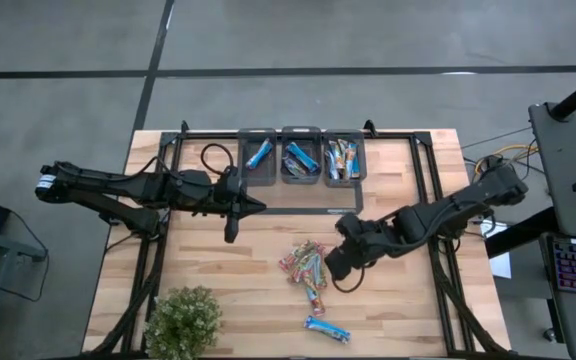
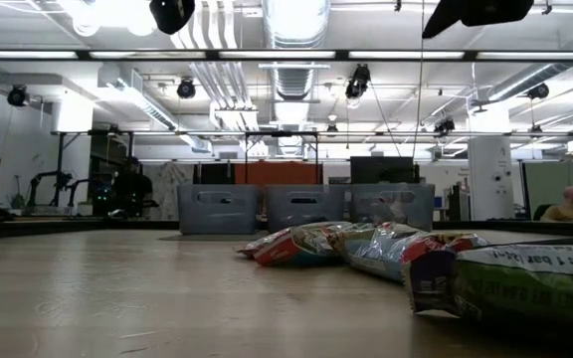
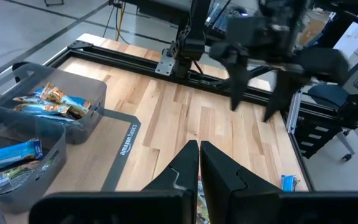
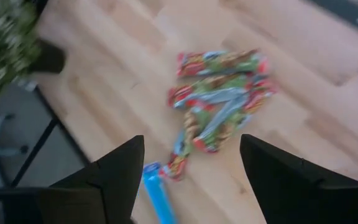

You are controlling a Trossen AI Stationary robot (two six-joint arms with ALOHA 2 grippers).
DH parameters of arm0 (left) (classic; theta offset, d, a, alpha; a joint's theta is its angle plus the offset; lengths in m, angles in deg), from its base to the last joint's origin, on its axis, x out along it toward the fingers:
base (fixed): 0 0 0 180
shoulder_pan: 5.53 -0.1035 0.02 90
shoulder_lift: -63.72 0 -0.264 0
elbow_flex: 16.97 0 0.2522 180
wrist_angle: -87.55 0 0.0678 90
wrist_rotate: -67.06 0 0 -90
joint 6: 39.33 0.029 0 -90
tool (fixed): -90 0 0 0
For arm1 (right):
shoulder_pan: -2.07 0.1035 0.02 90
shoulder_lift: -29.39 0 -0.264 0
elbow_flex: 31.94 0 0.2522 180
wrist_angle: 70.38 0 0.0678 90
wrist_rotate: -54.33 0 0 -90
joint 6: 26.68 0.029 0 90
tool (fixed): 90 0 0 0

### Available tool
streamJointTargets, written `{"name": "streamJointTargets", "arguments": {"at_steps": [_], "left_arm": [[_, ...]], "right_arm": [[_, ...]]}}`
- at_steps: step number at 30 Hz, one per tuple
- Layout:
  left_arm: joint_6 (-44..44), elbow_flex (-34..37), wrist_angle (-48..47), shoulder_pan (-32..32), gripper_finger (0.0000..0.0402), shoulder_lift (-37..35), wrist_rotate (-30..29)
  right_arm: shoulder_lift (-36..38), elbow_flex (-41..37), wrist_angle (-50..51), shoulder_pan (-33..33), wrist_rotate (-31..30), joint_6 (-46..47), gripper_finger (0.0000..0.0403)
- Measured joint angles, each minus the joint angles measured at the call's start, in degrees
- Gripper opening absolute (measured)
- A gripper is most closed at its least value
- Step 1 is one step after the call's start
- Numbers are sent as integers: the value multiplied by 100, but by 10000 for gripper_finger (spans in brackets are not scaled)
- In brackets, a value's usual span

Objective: Pick and place Granola Bars by type
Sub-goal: Put the red granola bar into the left black bin

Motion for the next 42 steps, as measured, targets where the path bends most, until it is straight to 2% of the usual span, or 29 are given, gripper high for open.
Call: {"name": "streamJointTargets", "arguments": {"at_steps": [5,11,18,24,28,34,42], "left_arm": [[0,0,-13,-2,0,0,-1],[2,0,-14,-2,0,0,-2],[22,0,-41,-2,0,0,-2],[37,0,-66,-2,0,0,0],[64,2,-155,-2,0,0,0],[89,2,-288,-2,0,0,1],[192,2,-473,-2,0,0,2]], "right_arm": [[-59,2,-587,274,279,-427,254],[-55,2,-790,563,303,-803,254],[-151,2,-894,733,295,-897,255],[-459,2,-1564,780,330,-921,256],[-721,2,-2038,808,847,-1171,256],[-1070,2,-2085,809,1892,-982,254],[-1259,2,-2066,869,2315,-876,253]]}}
